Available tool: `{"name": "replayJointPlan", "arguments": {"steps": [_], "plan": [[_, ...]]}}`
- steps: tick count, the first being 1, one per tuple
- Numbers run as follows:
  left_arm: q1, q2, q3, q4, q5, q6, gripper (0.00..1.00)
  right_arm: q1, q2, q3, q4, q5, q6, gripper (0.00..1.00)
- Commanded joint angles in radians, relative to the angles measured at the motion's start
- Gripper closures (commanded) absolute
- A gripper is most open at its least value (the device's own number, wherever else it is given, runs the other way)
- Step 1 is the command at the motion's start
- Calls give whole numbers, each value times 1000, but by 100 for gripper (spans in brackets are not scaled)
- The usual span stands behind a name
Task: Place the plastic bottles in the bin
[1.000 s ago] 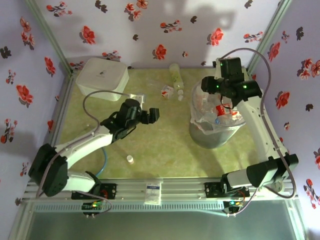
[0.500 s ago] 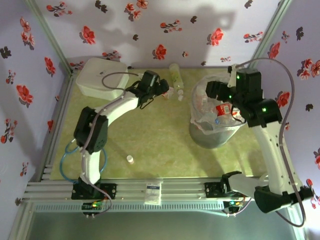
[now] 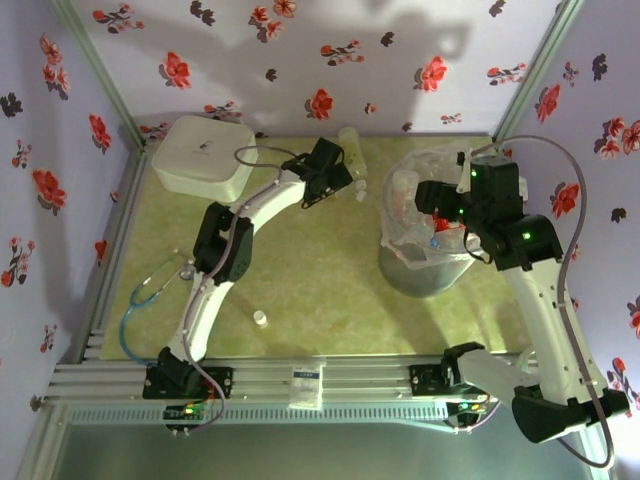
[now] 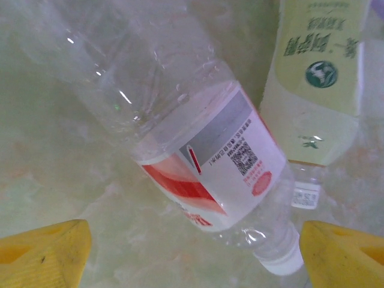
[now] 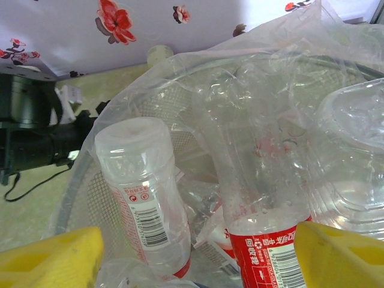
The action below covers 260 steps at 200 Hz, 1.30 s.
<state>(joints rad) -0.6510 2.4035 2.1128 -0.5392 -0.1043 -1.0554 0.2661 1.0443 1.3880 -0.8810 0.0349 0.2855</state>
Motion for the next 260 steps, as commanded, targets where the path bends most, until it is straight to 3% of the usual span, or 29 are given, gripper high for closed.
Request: {"name": "replayJointPlan", "arguments": {"steps": [1,42,71,120,135,177,198,232,260], "plan": [[-7,83,93,-74,7,-9,9,-4,-30,-16,0,21,16,17],[-10,150,116,-88,46,-16,13,-3,-63,-48,4,42,27,17],[-10,133,35,-50,46,-20,25,-3,-69,-57,13,31,43,17],[-3,0,-255,129,29,-18,42,-3,-113,-105,32,21,73,17],[3,-59,-355,173,25,-24,43,-4,-123,-112,31,19,79,17],[-1,-353,-753,323,-41,-66,39,-4,-145,-108,20,3,85,18],[-5,-463,-897,442,-53,-107,29,-3,-151,-118,41,0,89,18],[-41,-464,-827,455,-54,-120,14,-4,-135,-125,54,-9,90,18],[-64,-366,-626,357,-82,-143,7,-3,-141,-145,47,-7,96,17]]}}
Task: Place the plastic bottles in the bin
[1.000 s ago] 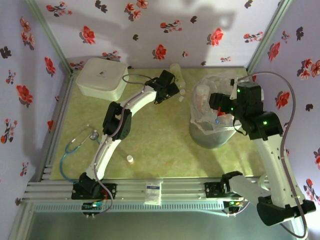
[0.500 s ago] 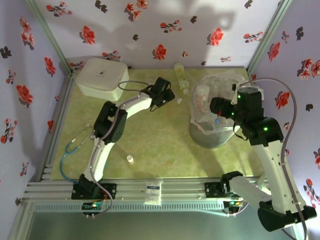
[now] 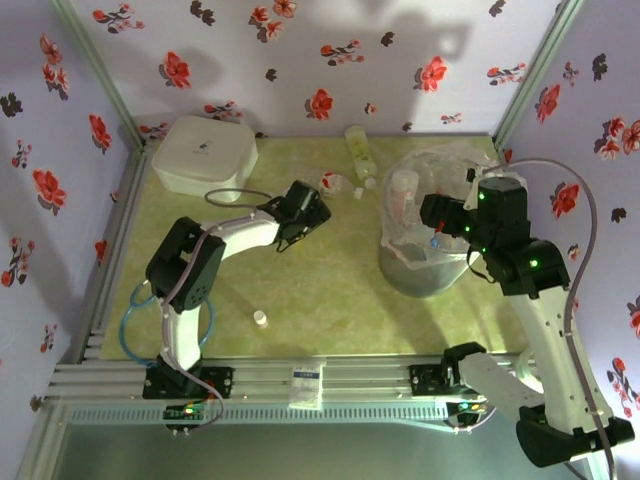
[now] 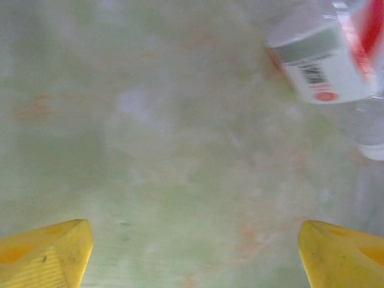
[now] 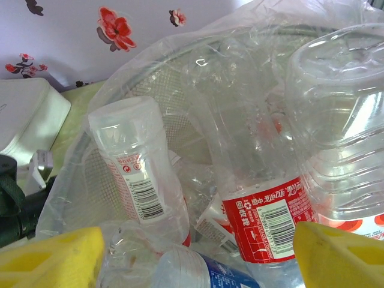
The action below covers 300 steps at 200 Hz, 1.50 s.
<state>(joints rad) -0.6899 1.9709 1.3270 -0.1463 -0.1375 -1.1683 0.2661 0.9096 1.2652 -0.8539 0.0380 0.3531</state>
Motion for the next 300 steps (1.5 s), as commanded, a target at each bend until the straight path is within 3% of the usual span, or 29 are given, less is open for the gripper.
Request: {"name": "replayJointPlan", "arguments": {"steps": [1,35,69,91,144,182,222,266,300], "plan": [[-26,71,168,-41,-49,-32,7,-2,-7,-22,20,-10,29,17],[-20,244,459,-206,-112,-133,5,-2,-24,-46,18,-12,37,17],[-10,455,809,-436,-93,-264,5,-3,-35,-44,12,-5,37,17],[-8,535,913,-481,-61,-338,6,-3,-44,-40,-1,7,28,17],[0,632,967,-435,-58,-437,7,-2,-46,-34,-22,11,9,17],[20,668,980,-377,-73,-403,3,-4,-46,-44,-29,7,7,17],[56,670,931,-362,-68,-382,17,-3,-47,-57,-30,4,10,17],[78,678,911,-366,-66,-348,22,-3,-40,-63,-19,-13,20,17],[93,625,814,-339,-68,-342,35,-3,-45,-65,-21,-14,23,17]]}}
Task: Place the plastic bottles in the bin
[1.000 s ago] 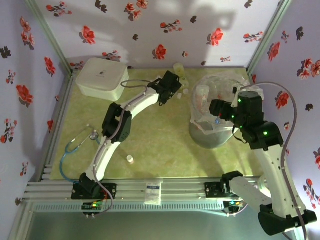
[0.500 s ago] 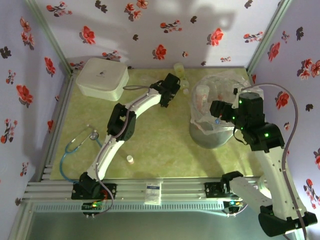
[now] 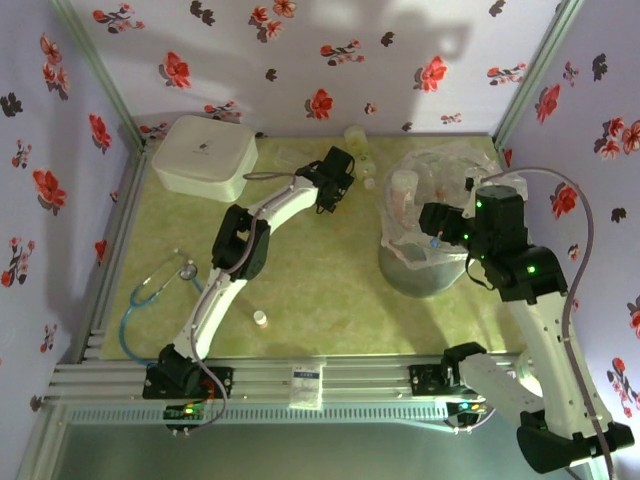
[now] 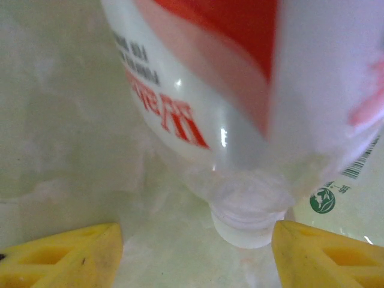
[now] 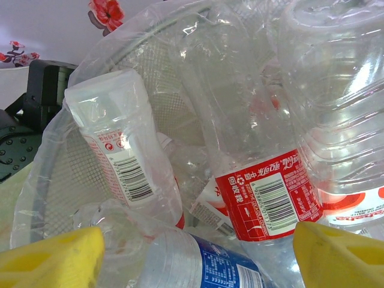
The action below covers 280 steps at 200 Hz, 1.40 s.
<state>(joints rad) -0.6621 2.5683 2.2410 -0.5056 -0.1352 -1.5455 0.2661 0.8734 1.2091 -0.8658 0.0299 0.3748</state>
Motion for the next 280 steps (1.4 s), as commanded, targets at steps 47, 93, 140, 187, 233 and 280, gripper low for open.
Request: {"name": "replayJointPlan", "arguments": {"steps": [47,93,140,187,233,280], "plan": [[74,-107,-279,104,-144,119,37,-4,-10,-28,3,-10,2,17],[79,-279,-469,193,-149,242,33,-3,-15,-10,-13,8,-10,17],[89,-427,-582,272,-201,228,19,-3,-11,-32,30,-12,1,17],[98,-260,-270,58,-187,149,9,-4,-34,-37,12,1,-1,17],[105,-18,111,-130,-96,109,8,-4,-68,-38,-25,37,-15,17],[110,11,137,-144,-91,96,8,-4,-88,-48,-30,52,-21,17]]}}
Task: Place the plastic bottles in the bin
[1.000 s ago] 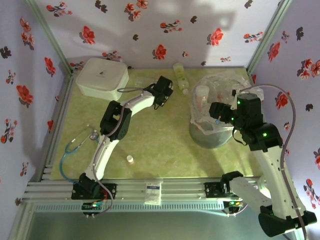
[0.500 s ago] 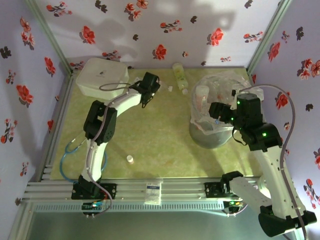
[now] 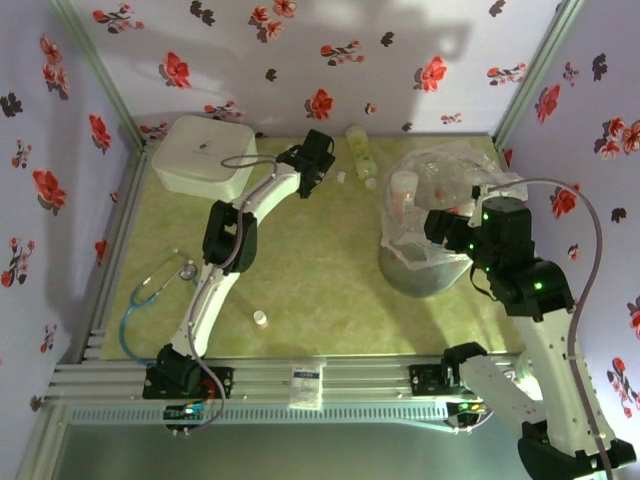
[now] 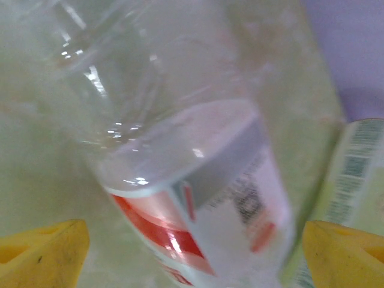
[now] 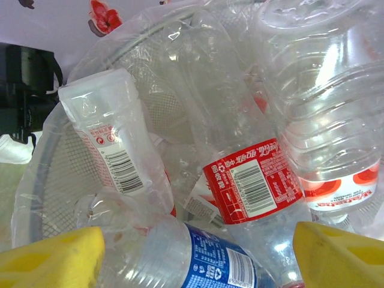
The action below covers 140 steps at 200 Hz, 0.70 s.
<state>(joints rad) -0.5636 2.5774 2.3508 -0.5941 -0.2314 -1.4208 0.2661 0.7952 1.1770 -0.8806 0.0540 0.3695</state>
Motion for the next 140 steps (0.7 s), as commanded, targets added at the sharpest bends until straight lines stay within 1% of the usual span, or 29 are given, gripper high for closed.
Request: {"name": "replayJointPlan", "arguments": {"steps": [1,58,91,110,140], "plan": [[11,2,26,-54,6,-29,8,-4,-10,-16,-15,28,-16,17],[29,36,22,5,27,-30,7,-2,-2,-14,-14,21,-17,17],[49,69,28,14,67,-59,7,-3,0,-15,-13,20,-14,17],[57,86,28,24,95,-67,11,-2,0,-17,-6,17,-12,17],[58,81,-10,36,115,-56,24,-2,0,-8,-9,18,-7,17]]}}
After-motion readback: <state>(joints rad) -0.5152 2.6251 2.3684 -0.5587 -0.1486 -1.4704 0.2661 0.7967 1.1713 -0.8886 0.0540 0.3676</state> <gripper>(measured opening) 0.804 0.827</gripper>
